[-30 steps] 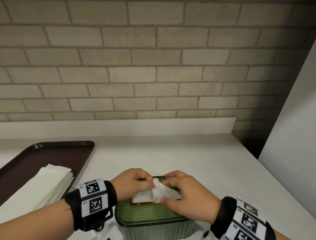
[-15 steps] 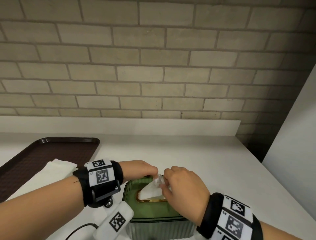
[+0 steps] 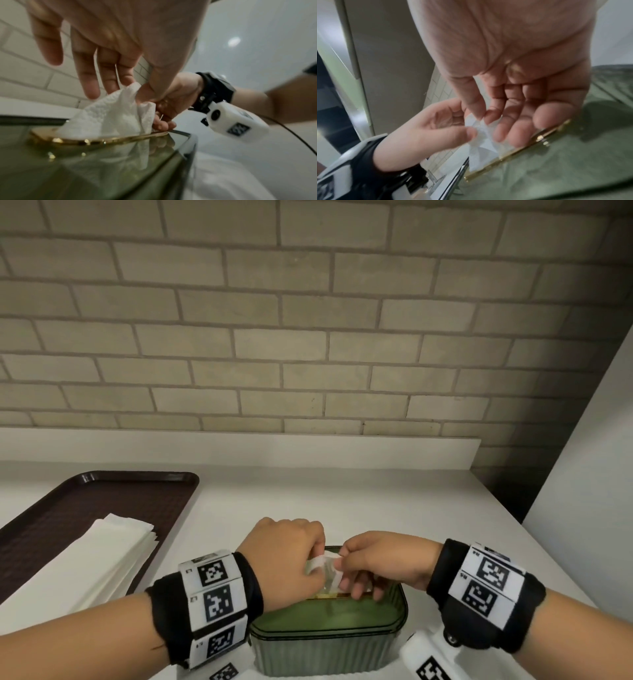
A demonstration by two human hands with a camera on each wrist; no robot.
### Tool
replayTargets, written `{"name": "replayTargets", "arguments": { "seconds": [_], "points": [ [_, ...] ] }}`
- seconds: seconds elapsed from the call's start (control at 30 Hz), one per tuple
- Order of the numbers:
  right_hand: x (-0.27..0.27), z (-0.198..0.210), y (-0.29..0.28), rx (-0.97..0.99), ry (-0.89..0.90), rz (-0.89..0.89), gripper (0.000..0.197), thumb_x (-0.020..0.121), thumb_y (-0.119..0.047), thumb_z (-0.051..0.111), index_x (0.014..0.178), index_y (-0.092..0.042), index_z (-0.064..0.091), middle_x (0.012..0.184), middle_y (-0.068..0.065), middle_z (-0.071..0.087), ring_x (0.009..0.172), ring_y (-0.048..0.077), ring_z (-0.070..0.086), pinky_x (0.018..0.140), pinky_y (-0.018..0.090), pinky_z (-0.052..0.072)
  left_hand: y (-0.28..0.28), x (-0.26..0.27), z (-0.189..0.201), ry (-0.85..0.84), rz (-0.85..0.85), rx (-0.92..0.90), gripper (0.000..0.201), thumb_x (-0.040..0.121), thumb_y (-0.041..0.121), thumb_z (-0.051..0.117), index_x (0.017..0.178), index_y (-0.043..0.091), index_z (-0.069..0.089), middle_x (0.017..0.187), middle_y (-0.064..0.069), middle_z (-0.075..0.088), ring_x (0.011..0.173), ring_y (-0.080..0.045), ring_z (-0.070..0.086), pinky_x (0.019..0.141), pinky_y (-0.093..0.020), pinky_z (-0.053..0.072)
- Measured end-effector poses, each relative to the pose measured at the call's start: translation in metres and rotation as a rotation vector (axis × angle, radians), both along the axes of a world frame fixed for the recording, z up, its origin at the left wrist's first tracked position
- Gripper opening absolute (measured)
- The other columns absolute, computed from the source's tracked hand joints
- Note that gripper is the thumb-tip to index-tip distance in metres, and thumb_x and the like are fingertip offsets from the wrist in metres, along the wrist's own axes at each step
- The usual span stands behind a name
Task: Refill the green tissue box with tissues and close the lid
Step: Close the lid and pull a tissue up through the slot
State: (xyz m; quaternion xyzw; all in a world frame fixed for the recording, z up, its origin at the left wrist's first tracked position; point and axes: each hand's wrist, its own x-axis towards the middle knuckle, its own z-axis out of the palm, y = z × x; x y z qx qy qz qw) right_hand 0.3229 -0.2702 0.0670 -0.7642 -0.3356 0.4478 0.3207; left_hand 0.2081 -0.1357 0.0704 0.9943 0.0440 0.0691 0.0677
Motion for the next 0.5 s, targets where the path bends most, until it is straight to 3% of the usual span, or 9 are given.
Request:
{"name": "replayTargets", "arguments": {
  "seconds": [0.13, 0.23, 0.4, 0.5],
  "points": [
    [0.004, 0.005, 0.002, 0.017, -0.071, -0.069, 0.015, 0.092, -0.018, 0.049, 0.079, -0.014, 0.055, 0.072, -0.002, 0.061, 0.058, 0.008, 0.054, 0.048, 0.018, 0.041, -0.004, -0.004, 0.0, 0.08, 0.047, 0.003, 0.012, 0.083, 0.034, 0.048, 0.09, 0.026, 0.043, 0.088, 0.01, 0.054, 0.076, -0.015, 0.051, 0.069, -0.026, 0.038],
    [-0.001, 0.003, 0.003, 0.057, -0.397, -0.05, 0.021, 0.089, -0.026, 0.046, 0.07, -0.018, 0.053, 0.07, -0.006, 0.057, 0.064, 0.009, 0.051, 0.059, 0.022, 0.041, 0.006, 0.002, 0.005, 0.165, 0.109, -0.154, 0.009, 0.083, 0.033, 0.05, 0.079, 0.028, 0.043, 0.087, 0.007, 0.059, 0.081, -0.016, 0.057, 0.071, -0.028, 0.047],
    [-0.022, -0.004, 0.0, -0.009, -0.912, 0.069, 0.037, 0.082, -0.056, 0.049, 0.063, -0.025, 0.041, 0.074, -0.007, 0.053, 0.067, 0.012, 0.049, 0.061, 0.028, 0.04, 0.024, 0.015, 0.011, 0.346, 0.139, -0.419, 0.011, 0.088, 0.03, 0.048, 0.08, 0.023, 0.05, 0.075, 0.01, 0.056, 0.075, -0.009, 0.054, 0.072, -0.024, 0.042],
    [-0.024, -0.008, 0.004, -0.038, -1.077, 0.056, 0.034, 0.083, -0.048, 0.046, 0.064, -0.019, 0.046, 0.074, -0.002, 0.055, 0.068, 0.019, 0.051, 0.055, 0.028, 0.037, 0.027, 0.019, 0.007, 0.393, 0.165, -0.497, 0.014, 0.09, 0.028, 0.044, 0.079, 0.022, 0.049, 0.076, 0.005, 0.058, 0.076, -0.012, 0.058, 0.072, -0.024, 0.043]
  ]
}}
